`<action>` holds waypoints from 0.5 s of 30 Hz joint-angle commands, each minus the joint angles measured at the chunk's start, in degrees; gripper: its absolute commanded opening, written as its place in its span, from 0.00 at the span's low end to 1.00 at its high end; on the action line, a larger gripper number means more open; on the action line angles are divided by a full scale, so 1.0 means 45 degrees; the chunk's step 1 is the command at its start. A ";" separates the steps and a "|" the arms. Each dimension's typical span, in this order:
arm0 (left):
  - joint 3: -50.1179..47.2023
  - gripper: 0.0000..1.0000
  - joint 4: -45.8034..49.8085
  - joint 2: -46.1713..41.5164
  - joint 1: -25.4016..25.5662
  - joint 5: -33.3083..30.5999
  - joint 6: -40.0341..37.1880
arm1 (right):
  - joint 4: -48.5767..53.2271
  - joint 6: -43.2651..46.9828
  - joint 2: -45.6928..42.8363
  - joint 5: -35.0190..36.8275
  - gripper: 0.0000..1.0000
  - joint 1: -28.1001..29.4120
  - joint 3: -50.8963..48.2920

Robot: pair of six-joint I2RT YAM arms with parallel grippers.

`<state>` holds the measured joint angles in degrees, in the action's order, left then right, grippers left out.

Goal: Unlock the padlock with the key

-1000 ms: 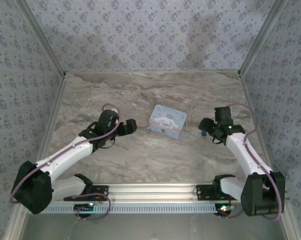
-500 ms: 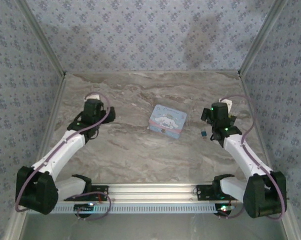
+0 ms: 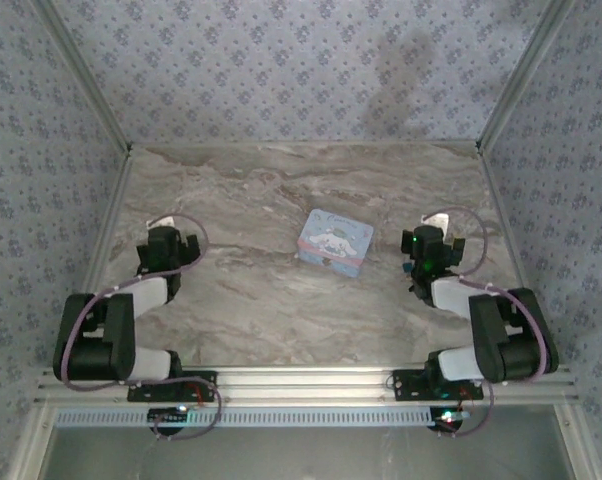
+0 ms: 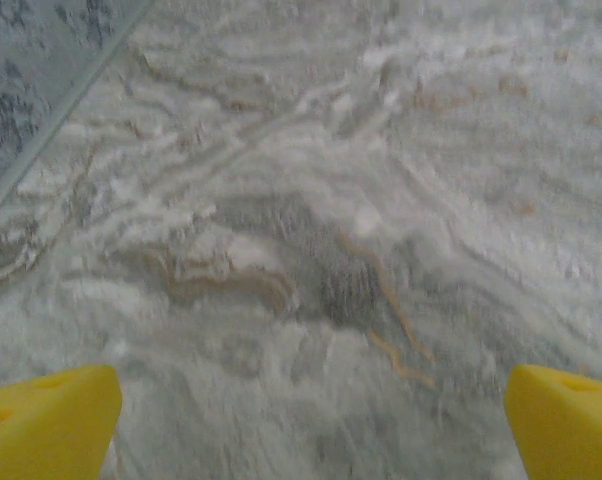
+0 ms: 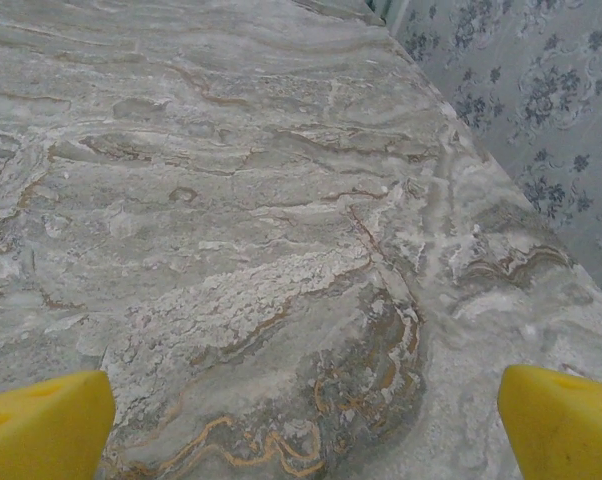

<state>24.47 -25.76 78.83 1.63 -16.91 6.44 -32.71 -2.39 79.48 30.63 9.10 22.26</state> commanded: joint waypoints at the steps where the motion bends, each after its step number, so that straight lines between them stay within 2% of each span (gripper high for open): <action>1: -0.0461 0.98 -0.4069 0.0626 -0.0195 0.0706 -0.0632 | -0.3357 0.0873 0.0562 -0.0537 1.00 -0.0102 -0.0491; 3: -0.0974 0.98 -0.5676 0.1535 -0.0358 0.0895 -0.0473 | -0.4792 0.1715 0.1162 -0.1235 1.00 -0.0279 -0.0801; 4: -0.1216 0.98 -0.6903 0.2185 -0.0334 0.1139 -0.0673 | -0.4581 0.1663 0.1136 -0.1439 1.00 -0.0339 -0.0712; 5: -0.1102 0.98 -0.6739 0.2178 -0.0296 0.1280 -0.0808 | -0.3707 0.1109 0.0916 -0.2021 1.00 -0.0513 -0.0544; 6: -0.0626 0.98 -0.5166 0.1846 -0.0216 0.1340 -0.0798 | -0.3542 0.0753 0.0931 -0.2403 1.00 -0.0822 -0.0525; 8: -0.0467 0.98 -0.5363 0.2095 -0.0272 0.1543 -0.0901 | -0.4018 0.0407 0.1452 -0.3661 1.00 -0.1696 -0.0661; 9: -0.0311 0.98 -0.4803 0.1957 -0.0302 0.1520 -0.0797 | -0.5245 0.0509 0.2164 -0.3604 1.00 -0.1856 -0.0776; 10: -0.0387 0.98 -0.5144 0.2059 -0.0300 0.1465 -0.0845 | -0.4831 0.0467 0.2063 -0.3326 1.00 -0.1838 -0.0515; 11: -0.0408 0.98 -0.5131 0.2016 -0.0234 0.1299 -0.0880 | -0.3033 -0.0244 0.1529 -0.3291 1.00 -0.1826 -0.0198; 13: -0.0441 0.98 -0.5241 0.2055 -0.0190 0.1223 -0.0884 | -0.4679 0.0582 0.2029 -0.3001 1.00 -0.1624 -0.0512; 15: -0.0444 0.98 -0.5215 0.2028 -0.0127 0.1082 -0.0907 | -0.3731 0.0329 0.1759 -0.3529 1.00 -0.1736 -0.0345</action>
<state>21.50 -46.72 88.44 0.75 -11.79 3.42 -49.47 -0.21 87.53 17.61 1.28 20.08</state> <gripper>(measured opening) 0.981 0.999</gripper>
